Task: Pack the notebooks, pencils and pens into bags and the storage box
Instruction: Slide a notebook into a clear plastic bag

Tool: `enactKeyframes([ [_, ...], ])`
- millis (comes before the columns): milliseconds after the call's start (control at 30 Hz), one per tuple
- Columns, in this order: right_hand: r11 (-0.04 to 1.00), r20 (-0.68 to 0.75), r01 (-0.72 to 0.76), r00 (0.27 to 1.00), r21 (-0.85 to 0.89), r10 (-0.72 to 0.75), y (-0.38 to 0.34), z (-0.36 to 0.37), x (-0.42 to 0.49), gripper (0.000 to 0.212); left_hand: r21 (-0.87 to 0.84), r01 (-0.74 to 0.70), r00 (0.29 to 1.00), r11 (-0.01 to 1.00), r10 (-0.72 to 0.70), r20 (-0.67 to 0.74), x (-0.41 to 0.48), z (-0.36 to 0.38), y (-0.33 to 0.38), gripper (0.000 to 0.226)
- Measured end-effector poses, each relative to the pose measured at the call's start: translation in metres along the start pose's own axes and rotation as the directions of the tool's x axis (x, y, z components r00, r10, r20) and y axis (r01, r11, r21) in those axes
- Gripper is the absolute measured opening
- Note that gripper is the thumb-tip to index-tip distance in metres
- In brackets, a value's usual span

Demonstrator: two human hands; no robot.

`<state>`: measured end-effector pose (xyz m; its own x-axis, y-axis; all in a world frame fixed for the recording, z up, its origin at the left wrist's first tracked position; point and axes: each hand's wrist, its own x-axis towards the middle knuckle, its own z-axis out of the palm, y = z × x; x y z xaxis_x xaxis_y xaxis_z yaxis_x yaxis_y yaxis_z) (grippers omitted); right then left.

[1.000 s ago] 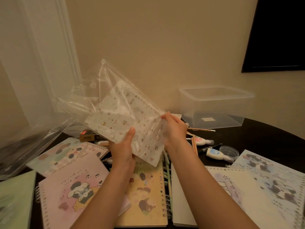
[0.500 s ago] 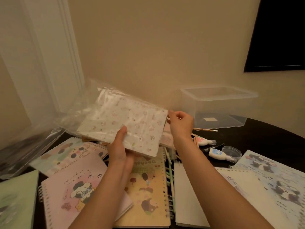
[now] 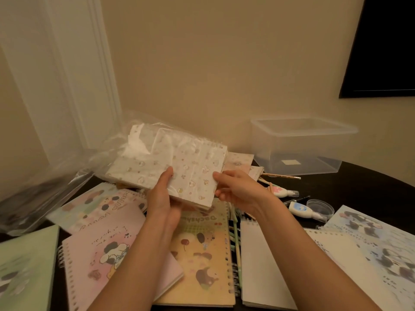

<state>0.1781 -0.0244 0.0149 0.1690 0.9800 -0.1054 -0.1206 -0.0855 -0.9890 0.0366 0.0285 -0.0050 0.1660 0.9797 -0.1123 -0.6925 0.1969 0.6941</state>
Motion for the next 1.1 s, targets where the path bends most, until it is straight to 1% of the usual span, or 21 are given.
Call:
enactKeyframes([
  [100,0.994,0.040,-0.010,0.999,0.112,0.006,0.003,0.001,-0.001,0.016,0.043,0.003,0.999,0.999,-0.006,0.054,-0.002,0.002,-0.001,0.026],
  [200,0.979,0.033,0.046,0.998,0.196,-0.054,0.001,0.004,0.001,0.017,0.108,0.020,0.989,0.994,-0.035,0.141,-0.006,0.004,-0.007,0.020],
  [267,0.969,0.031,0.075,0.996,0.235,-0.084,-0.001,0.007,0.003,0.014,0.141,0.021,0.981,0.990,-0.047,0.186,-0.009,0.006,-0.009,0.022],
  [367,0.960,0.023,0.089,0.995,0.265,-0.099,-0.003,0.010,0.004,0.014,0.154,0.012,0.963,0.988,-0.053,0.264,-0.010,0.006,-0.011,0.052],
  [433,0.954,0.014,0.096,0.994,0.285,-0.105,-0.002,0.011,0.003,0.021,0.158,0.003,0.953,0.987,-0.051,0.298,-0.009,0.005,-0.011,0.059],
  [500,0.943,0.016,0.095,0.994,0.318,-0.106,-0.001,0.010,0.002,0.024,0.185,0.004,0.944,0.983,-0.065,0.322,-0.009,0.005,-0.011,0.059],
  [567,0.929,0.035,0.078,0.995,0.361,-0.097,-0.001,0.008,0.000,0.019,0.177,0.023,0.939,0.984,-0.082,0.334,-0.009,0.005,-0.011,0.056],
  [633,0.920,0.072,0.042,0.995,0.389,-0.075,-0.004,0.005,-0.005,0.019,0.169,0.043,0.943,0.985,-0.096,0.320,-0.007,0.003,-0.009,0.049],
  [667,0.930,0.097,0.025,0.993,0.366,-0.064,-0.006,0.003,-0.008,0.022,0.169,0.059,0.947,0.984,-0.108,0.301,-0.006,0.003,-0.007,0.048],
  [700,0.955,0.122,0.016,0.991,0.295,-0.054,-0.009,0.000,-0.012,0.025,0.169,0.074,0.953,0.983,-0.120,0.279,-0.005,0.002,-0.004,0.047],
  [733,0.986,0.124,0.022,0.991,0.168,-0.043,-0.011,-0.002,-0.016,0.027,0.171,0.089,0.960,0.981,-0.131,0.249,-0.004,0.001,-0.002,0.046],
  [767,0.999,0.091,0.044,0.995,0.004,-0.044,-0.013,-0.005,-0.020,0.028,0.174,0.099,0.966,0.980,-0.136,0.218,-0.003,0.000,0.000,0.039],
  [800,0.984,0.034,0.078,0.997,-0.163,-0.073,-0.014,-0.008,-0.023,0.027,0.179,0.107,0.972,0.978,-0.141,0.188,-0.003,-0.001,0.002,0.029],
  [867,0.892,-0.089,0.165,0.971,-0.421,-0.222,-0.016,-0.017,-0.031,0.025,0.213,0.139,0.973,0.967,-0.174,0.153,-0.005,0.001,0.004,0.012],
  [900,0.826,-0.137,0.204,0.938,-0.526,-0.318,-0.016,-0.021,-0.034,0.023,0.223,0.156,0.970,0.962,-0.192,0.148,-0.007,0.002,0.005,0.010],
  [967,0.671,-0.198,0.232,0.844,-0.704,-0.499,-0.014,-0.032,-0.040,0.021,0.232,0.183,0.967,0.955,-0.218,0.135,-0.010,0.003,0.007,0.012],
  [1033,0.512,-0.199,0.203,0.756,-0.835,-0.624,-0.011,-0.043,-0.045,0.018,0.261,0.212,0.961,0.942,-0.249,0.116,-0.015,0.002,0.012,0.014],
  [1067,0.457,-0.187,0.181,0.738,-0.871,-0.649,-0.010,-0.048,-0.047,0.017,0.283,0.229,0.957,0.931,-0.268,0.109,-0.018,0.001,0.014,0.016],
  [1100,0.434,-0.166,0.180,0.746,-0.883,-0.646,-0.009,-0.053,-0.048,0.017,0.306,0.251,0.951,0.918,-0.293,0.100,-0.021,-0.002,0.017,0.017],
])
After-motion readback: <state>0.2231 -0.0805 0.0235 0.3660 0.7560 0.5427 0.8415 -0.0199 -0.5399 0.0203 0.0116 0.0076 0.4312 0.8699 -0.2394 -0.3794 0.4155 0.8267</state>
